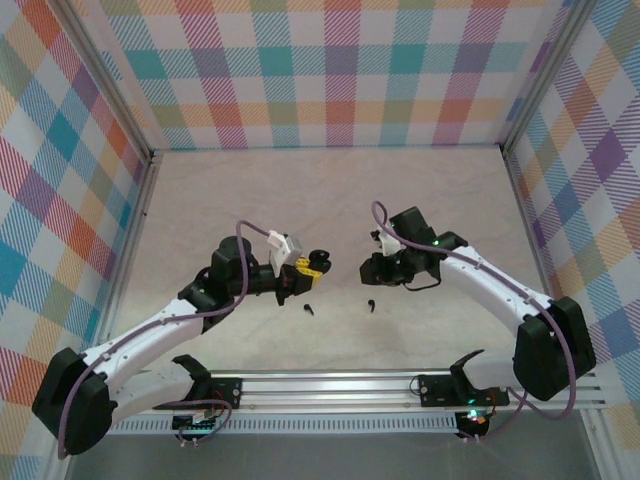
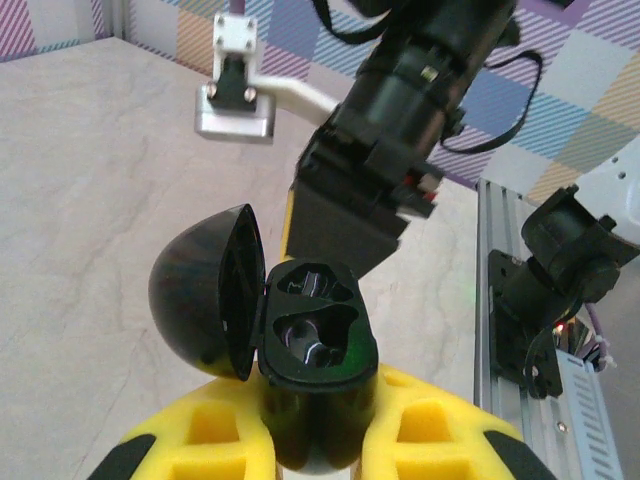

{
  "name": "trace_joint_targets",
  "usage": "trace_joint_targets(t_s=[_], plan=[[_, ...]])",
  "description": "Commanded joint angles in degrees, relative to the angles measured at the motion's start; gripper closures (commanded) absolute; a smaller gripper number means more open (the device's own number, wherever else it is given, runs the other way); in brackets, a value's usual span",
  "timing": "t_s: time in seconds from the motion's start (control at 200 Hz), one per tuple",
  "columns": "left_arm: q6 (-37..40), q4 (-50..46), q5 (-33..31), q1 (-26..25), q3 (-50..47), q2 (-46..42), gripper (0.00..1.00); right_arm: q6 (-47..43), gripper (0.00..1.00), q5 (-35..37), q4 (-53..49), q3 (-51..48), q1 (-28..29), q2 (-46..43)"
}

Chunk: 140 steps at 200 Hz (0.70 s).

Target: Insert the wireless bluetooth earbuds into the charging case

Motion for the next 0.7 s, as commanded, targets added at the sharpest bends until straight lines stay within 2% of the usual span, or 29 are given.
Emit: trace_joint_targets(t_s=[0.0,0.165,0.255,0.36,0.48,0.695], plan=[[1.48,-3.53,-2.18,0.76,-1.21,-4.64,1.0,3.8,0.74,2.44,12.2,-4.22,1.42,1.96],[-0.36,-9.79,-10.85,1.07,-1.69,-11.54,1.0,2.83,0.74,5.86,24.01,-8.72,8.31,3.01],[-0.36,-11.17,-11.74,1.29,-1.86,-14.77,1.0,2.8,0.74,8.1,28.99,-10.31,12.19,3.68],[-0.39,-11.48,-12.58,1.38,-2.77,-17.87,1.0,2.91,0.73,8.73,30.36,-9.27,14.99,6.31],[-0.32,-11.68,-13.33,1.47,-3.77,-19.91,1.0,2.86,0.73,12.63,22.73,-5.37,15.46,8.32],[-0.34,-11.24,-11.79,1.48,-4.09,-19.0,1.0,-1.29,0.7,22.62,6.56,-3.18,15.02,2.63]])
